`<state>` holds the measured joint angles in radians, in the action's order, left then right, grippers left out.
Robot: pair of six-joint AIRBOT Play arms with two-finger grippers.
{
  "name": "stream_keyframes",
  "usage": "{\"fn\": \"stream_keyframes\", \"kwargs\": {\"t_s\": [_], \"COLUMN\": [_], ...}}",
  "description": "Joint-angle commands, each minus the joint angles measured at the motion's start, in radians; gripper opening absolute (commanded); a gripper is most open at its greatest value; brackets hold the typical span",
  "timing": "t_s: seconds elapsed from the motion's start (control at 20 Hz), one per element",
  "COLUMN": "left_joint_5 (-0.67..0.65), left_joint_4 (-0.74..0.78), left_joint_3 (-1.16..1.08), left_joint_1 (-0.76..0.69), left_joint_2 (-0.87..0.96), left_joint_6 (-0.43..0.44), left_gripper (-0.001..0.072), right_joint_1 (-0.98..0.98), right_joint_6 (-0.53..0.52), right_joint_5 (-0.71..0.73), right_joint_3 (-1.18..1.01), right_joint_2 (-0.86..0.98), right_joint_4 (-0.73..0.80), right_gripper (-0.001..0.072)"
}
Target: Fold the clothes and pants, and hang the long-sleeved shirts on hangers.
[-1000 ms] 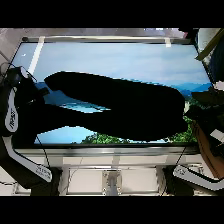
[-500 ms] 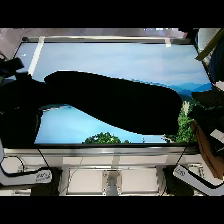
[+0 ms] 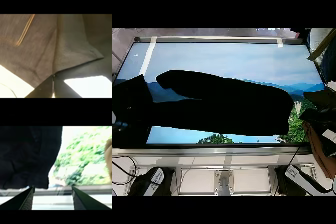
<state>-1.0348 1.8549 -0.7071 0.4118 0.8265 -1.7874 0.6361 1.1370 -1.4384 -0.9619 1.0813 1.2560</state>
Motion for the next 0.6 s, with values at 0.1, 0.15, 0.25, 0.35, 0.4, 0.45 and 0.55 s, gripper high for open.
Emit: {"fn": "stream_keyframes", "kwargs": {"t_s": [0.1,0.15,0.25,0.35,0.4,0.45,0.55], "left_joint_5": [0.146,0.146,0.157,0.160,0.160,0.159,0.155], "left_joint_4": [0.020,0.021,0.022,0.022,0.022,0.022,0.022], "left_joint_3": [0.117,0.108,0.099,0.099,0.099,0.099,0.086], "left_joint_1": [0.129,0.130,0.130,0.130,0.130,0.130,0.130], "left_joint_2": [-0.061,-0.061,-0.061,-0.060,-0.060,-0.060,-0.060], "left_joint_6": [-0.038,-0.038,-0.038,-0.038,-0.038,-0.038,-0.038], "left_gripper": [0.0006,0.0006,0.0006,0.0006,0.0006,0.0006,0.0006], "right_joint_1": [0.000,0.000,-0.001,-0.001,-0.001,-0.001,-0.001], "right_joint_6": [-0.007,-0.009,-0.069,-0.106,-0.111,-0.128,-0.200], "right_joint_5": [0.055,0.066,0.096,0.103,0.096,0.068,-0.022], "right_joint_3": [0.172,0.203,0.254,0.284,0.292,0.293,0.276], "right_joint_2": [0.068,0.101,0.170,0.220,0.238,0.244,0.222], "right_joint_4": [-0.098,-0.128,-0.236,-0.314,-0.328,-0.337,-0.344], "right_gripper": [0.0532,0.0532,0.0531,0.0529,0.0523,0.0404,0.0028]}}
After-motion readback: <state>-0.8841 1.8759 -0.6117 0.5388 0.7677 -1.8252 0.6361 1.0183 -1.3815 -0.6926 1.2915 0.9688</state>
